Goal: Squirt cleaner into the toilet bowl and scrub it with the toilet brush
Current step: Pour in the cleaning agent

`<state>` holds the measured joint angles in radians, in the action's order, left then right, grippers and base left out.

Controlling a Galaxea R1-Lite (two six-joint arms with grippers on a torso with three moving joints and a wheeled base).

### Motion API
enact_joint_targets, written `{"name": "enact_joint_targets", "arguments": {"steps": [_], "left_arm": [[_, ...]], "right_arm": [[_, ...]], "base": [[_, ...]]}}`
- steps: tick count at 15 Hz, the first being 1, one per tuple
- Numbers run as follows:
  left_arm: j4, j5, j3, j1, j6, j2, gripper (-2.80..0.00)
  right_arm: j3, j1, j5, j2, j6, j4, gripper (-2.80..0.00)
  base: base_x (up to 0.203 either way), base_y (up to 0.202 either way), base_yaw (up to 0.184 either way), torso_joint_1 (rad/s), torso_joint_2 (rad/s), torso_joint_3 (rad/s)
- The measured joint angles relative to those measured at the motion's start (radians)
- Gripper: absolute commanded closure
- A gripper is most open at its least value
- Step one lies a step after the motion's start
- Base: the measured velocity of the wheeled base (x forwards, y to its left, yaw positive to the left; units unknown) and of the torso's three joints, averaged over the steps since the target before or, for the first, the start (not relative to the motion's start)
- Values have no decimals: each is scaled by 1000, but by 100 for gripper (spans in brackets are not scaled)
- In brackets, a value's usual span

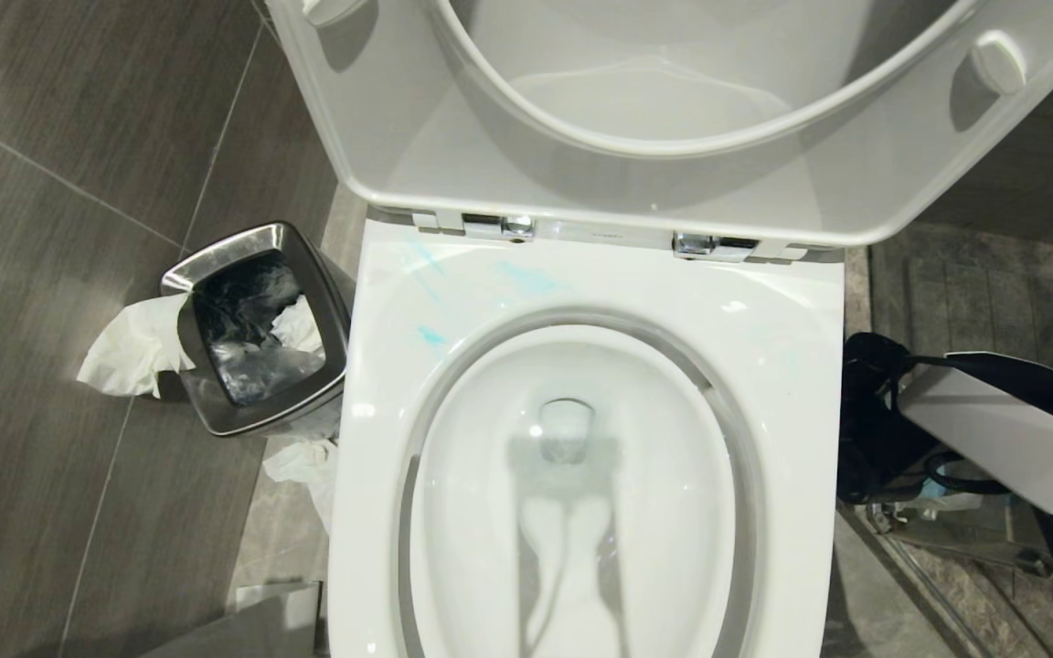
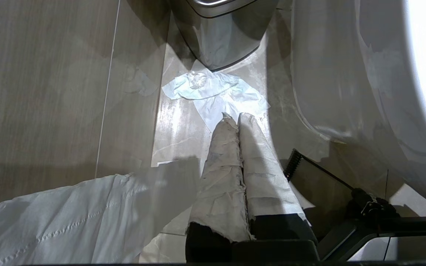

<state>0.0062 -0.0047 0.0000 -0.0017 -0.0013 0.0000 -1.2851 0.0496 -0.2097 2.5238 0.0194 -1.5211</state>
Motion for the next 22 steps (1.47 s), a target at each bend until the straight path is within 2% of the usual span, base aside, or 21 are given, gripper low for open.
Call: {"name": "enact_joint_targets", "arguments": {"steps": [5,8,12,15,22], "left_arm": [[0,0,0,0,0,0,0],[0,0,0,0,0,0,0],[0,0,0,0,0,0,0],[0,0,0,0,0,0,0],[0,0,0,0,0,0,0]], "right_arm": [[-73,-1,-2,41,53,0,-280],[-169,-2,-2,76,96,0,-280],[-259,-3,-10,103,103,0,-280],[-293,-5,-52,125,104,0,-280],[-403,-22,-55,183,104,0,-280]], "base": [[0,0,0,0,0,0],[0,0,0,0,0,0],[0,0,0,0,0,0],[0,0,0,0,0,0],[0,0,0,0,0,0]]}}
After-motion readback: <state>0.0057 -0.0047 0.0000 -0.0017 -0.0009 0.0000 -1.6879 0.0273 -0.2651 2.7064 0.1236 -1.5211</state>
